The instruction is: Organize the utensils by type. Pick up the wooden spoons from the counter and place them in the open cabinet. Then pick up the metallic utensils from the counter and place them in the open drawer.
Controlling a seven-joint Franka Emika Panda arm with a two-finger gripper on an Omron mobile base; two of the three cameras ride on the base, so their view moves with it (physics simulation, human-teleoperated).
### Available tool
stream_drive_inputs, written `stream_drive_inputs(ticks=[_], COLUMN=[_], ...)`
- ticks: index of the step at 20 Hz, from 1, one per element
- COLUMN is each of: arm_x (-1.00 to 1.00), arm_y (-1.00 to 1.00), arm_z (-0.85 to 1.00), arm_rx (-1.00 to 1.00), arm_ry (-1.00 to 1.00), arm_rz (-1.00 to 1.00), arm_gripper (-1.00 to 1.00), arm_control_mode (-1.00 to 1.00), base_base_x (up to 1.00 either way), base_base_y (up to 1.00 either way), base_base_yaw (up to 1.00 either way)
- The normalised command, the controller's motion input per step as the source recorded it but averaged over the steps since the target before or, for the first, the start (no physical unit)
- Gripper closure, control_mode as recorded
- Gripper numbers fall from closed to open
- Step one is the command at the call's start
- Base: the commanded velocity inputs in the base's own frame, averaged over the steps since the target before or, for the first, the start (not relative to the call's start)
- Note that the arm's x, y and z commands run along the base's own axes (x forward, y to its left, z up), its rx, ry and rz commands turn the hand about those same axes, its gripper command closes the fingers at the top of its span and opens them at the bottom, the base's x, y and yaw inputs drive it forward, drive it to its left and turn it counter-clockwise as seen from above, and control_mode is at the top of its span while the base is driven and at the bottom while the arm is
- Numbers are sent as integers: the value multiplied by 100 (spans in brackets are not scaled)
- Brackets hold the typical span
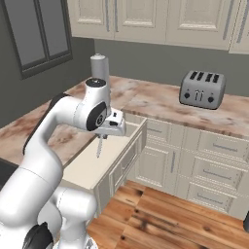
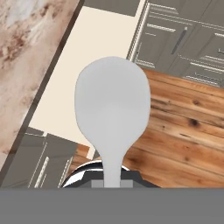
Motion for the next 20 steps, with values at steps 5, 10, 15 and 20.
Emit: stream_drive_inputs(ticks=[5,10,15,20], arm_x=[0,0,22,49], arm_y=[0,-2,-2,17], arm_z=[0,-3,-19,-23], arm_rx=[0,0,-4,0], arm_ry=[0,0,-1,0], arm_rz=[0,1,4,-7], arm_gripper=[100,100,100,100], arm_control_mode=[100,-100,-100,-100], base_base_x=[0,0,0,0], base_base_y=[0,0,0,0], base_base_yaw=[0,0,0,0])
